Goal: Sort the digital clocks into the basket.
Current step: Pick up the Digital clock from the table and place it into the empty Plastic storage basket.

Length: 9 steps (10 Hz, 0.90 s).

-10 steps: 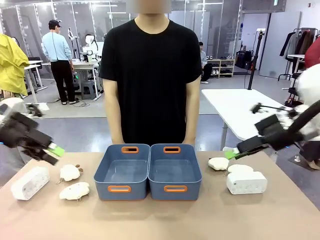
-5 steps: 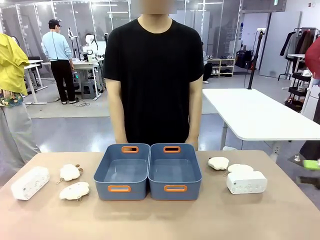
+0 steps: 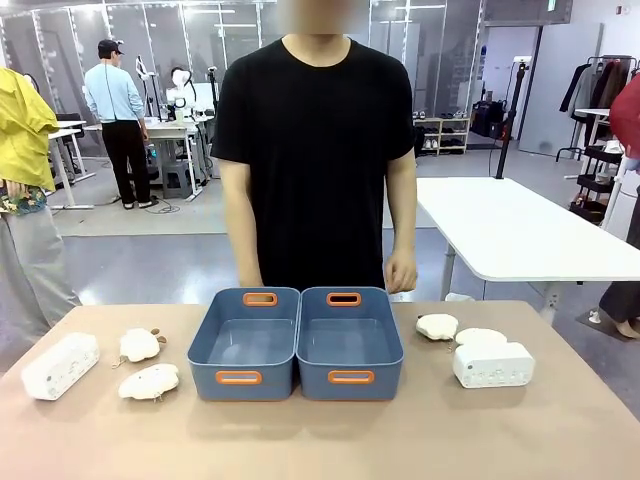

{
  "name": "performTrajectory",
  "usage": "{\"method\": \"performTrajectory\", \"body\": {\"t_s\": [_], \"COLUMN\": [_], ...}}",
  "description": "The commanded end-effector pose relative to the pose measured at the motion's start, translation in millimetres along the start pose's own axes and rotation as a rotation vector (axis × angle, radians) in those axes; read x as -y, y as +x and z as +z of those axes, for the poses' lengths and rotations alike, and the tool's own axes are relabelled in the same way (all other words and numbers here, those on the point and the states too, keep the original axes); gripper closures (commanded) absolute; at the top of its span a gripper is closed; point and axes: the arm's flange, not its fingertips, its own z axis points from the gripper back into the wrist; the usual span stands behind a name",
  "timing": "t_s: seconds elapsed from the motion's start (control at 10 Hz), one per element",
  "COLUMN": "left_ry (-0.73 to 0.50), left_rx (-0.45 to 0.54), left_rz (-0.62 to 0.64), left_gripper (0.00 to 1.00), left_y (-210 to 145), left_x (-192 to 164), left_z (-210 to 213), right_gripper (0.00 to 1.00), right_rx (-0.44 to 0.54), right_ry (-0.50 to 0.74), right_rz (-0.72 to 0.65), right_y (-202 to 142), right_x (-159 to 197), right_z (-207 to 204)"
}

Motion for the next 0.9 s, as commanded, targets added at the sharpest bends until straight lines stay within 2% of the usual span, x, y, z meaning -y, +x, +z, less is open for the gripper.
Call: {"method": "performTrajectory", "body": {"t_s": [0.0, 0.8], "left_ry": [-0.023, -0.023], "left_rx": [-0.021, -0.021], "left_rz": [-0.003, -0.003], "left_gripper": [0.00, 0.00], "left_y": [2.6, 2.6], "left_x": [-2.8, -2.8], "left_z": [-7.2, -7.2], "right_gripper": [0.00, 0.00], "right_rx": [0.020, 0.020], "right_ry": [-0.004, -0.004], "right_rz": [-0.014, -0.014], "right_y": [-5.1, -5.1], "right_x": [3.4, 3.4], "right_z": [10.8, 10.8]}}
